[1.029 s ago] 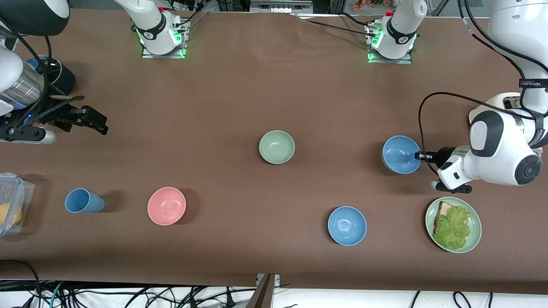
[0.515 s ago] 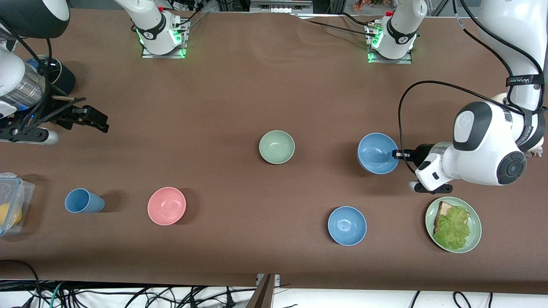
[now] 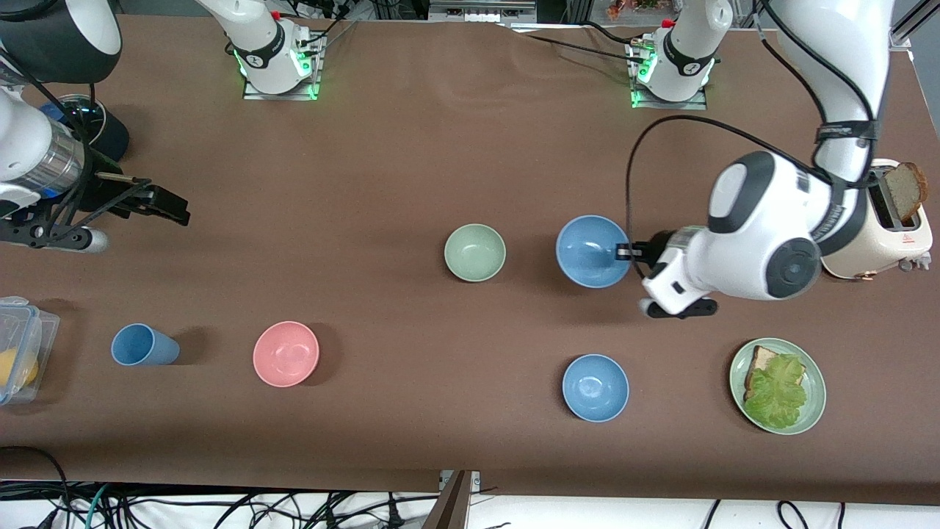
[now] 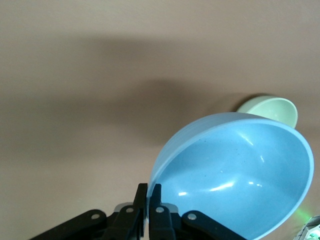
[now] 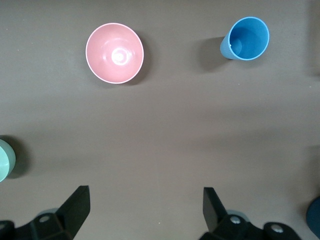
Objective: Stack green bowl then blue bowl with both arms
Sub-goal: 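Carry the blue bowl with the left gripper over the green bowl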
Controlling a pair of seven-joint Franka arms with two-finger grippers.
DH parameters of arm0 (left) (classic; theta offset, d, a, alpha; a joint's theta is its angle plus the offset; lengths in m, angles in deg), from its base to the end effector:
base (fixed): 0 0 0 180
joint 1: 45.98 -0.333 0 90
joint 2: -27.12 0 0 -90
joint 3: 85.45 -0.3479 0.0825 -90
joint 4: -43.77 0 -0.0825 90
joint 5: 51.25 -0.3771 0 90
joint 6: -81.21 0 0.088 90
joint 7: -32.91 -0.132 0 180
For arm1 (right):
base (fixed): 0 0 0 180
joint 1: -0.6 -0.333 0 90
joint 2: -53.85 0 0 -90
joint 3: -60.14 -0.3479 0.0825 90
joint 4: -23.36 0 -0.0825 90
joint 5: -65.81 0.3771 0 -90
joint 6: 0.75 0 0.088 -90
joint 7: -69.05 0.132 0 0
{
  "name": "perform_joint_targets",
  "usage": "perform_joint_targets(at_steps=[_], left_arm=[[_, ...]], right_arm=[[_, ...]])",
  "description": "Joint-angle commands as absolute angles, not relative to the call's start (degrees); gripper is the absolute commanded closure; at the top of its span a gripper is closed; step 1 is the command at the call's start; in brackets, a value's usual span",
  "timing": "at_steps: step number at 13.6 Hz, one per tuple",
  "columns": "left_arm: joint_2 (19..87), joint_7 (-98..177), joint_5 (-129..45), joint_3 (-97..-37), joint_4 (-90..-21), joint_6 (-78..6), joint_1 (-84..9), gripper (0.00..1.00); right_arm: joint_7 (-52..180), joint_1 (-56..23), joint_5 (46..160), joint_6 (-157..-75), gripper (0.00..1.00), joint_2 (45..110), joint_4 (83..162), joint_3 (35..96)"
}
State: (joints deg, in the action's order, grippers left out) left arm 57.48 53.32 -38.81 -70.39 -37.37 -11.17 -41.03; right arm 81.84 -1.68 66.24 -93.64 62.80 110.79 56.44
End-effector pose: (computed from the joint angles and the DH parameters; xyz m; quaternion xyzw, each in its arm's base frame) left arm 0.6294 -0.2258 0.3925 0.9720 0.0315 -0.2061 0.1088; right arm 0.5962 0.0606 0.5670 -0.9977 0.0599 0.0313 0.0037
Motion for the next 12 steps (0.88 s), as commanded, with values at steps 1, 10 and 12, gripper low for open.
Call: perform_joint_targets(at_steps=[1,10,12], left_arm=[[58.4,56.2,-37.6,-71.1,-35.0,-10.5,-38.5,1.0],[60.1,60.2,-37.5,-71.1,-34.9,-13.2,-34.3,1.0],[60.2,61.3,-37.5,-71.0,-34.9,-14.3,-33.9,1.0]], right_arm=[[82.2,-1.1,67.4,-93.3,0.0,60.8,112.7,56.2],[82.1,-1.1,67.3,-93.7,0.0,60.9,112.3,56.2],[82.1,-1.1,67.3,-93.9,0.0,61.0,112.3,56.2]])
